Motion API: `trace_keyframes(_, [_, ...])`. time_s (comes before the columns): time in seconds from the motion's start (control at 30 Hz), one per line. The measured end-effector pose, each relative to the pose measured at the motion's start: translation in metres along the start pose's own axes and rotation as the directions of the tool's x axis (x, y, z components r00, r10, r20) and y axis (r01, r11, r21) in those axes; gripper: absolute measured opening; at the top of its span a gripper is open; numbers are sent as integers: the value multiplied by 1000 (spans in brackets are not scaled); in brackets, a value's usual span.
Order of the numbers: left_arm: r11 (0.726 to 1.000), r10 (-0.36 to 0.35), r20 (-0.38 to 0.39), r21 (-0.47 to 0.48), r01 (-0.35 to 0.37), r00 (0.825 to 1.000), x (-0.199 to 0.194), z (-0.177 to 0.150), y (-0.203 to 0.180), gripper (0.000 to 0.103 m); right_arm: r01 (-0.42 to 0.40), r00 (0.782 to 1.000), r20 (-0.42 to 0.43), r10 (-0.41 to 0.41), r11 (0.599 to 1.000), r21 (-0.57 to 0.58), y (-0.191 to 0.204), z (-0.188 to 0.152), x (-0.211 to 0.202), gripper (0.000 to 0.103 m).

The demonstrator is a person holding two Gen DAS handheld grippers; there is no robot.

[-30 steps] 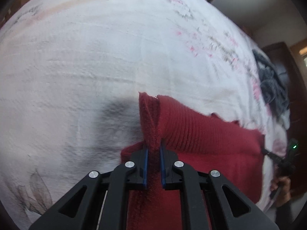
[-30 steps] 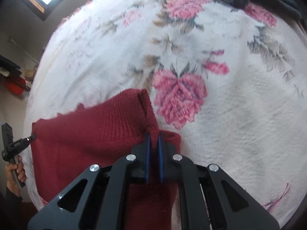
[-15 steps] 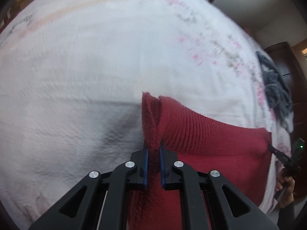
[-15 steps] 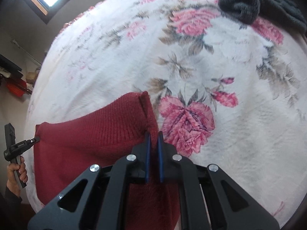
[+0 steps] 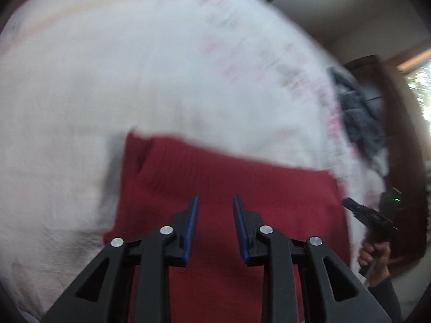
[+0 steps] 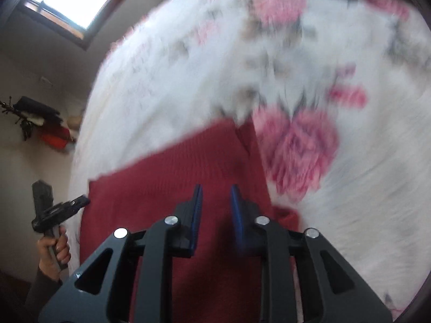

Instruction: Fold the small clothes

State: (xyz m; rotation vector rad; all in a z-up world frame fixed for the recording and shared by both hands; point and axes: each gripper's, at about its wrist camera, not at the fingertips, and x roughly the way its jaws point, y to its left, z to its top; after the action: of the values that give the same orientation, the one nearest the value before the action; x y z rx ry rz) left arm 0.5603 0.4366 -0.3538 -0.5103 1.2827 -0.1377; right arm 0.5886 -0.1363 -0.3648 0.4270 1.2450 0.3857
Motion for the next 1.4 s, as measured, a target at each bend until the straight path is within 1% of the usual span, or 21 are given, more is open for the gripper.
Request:
trace_keyframes(0.03, [1000,15,-10,-23,-15,1000,6,-1,11,12,23,1000,-13,-23,1000,13,-7,-1,7,0])
trace_keyframes(0.07, [998,11,-8,-55,-12,1000,7,-2,22,3,29,999,-17,-29,999,33,-17,-2,12,0])
trace_keyframes(0.1, [997,1,2,-74,-1,1000,4,-3,26,2,4,1000,-6,-4,998,65,-25,-3,11,0])
trace_keyframes(0.17, [998,-10,56,-62,13,998,-19,-8,23,5,19,999,25,-21,998,64,-21,-6,-1,0])
trace_keyframes(0.23, [995,-101,89,-1,101,991,-43,-27,11,9,-11,999,48,10,1000,21,-7,-14,-17,9])
trace_keyframes(0.33, [980,-183,51,85,179,982,-54,-61,-3,9,-107,994,29,109,993,-49,16,-40,-30,9])
trace_keyframes(0.4, [990,-117,9,80,116,993,-38,-74,8,11,-103,994,-37,100,991,-88,22,-59,-13,9])
trace_keyframes(0.43, [994,-88,4,58,88,996,-30,-77,17,7,-66,997,-53,61,993,-102,20,-66,-3,1])
trace_keyframes(0.5, [994,-111,14,-14,111,994,-27,-79,35,2,-61,997,-49,57,994,-89,11,-69,6,0])
trace_keyframes(0.6, [995,-97,61,5,97,993,-50,-80,23,2,-70,998,-6,70,997,-26,12,-68,-13,5])
trace_keyframes(0.7, [979,-183,91,105,173,979,-83,-103,-5,4,-154,988,11,154,987,-53,29,-86,-40,9])
trace_keyframes(0.8, [969,-224,38,116,218,974,-83,-138,-9,5,-186,982,-54,181,978,-90,42,-115,-36,9])
trace_keyframes(0.93, [991,-127,-35,26,128,991,-50,-164,26,2,-89,990,-122,75,989,-120,35,-145,3,0])
trace_keyframes(1.0, [988,-154,-13,-4,154,988,-61,-168,29,1,-99,989,-111,93,993,-57,28,-144,-5,0])
trace_keyframes(1.13, [971,-226,-18,82,226,974,-83,-188,0,9,-116,992,-57,112,990,-80,32,-152,-49,9])
trace_keyframes(1.2, [983,-161,-50,82,165,986,-69,-193,1,11,-39,997,-75,32,995,-87,14,-159,-50,9])
trace_keyframes(1.23, [988,-134,-62,64,138,989,-59,-193,6,12,-2,997,-83,-5,997,-82,8,-163,-50,0])
trace_keyframes(1.27, [992,-120,-77,32,123,990,-49,-194,18,9,32,995,-95,-37,998,-53,-12,-162,-48,0])
trace_keyframes(1.3, [992,-126,-77,-2,126,989,-47,-194,26,2,25,996,-84,-25,1000,3,-29,-160,-53,0])
trace_keyframes(1.37, [986,-161,-48,-46,159,986,-58,-196,33,3,100,995,-28,-100,995,8,-28,-160,-74,5])
trace_keyframes(1.4, [984,-174,-16,-52,173,985,-67,-198,32,12,138,990,-4,-138,990,-24,-18,-161,-86,7])
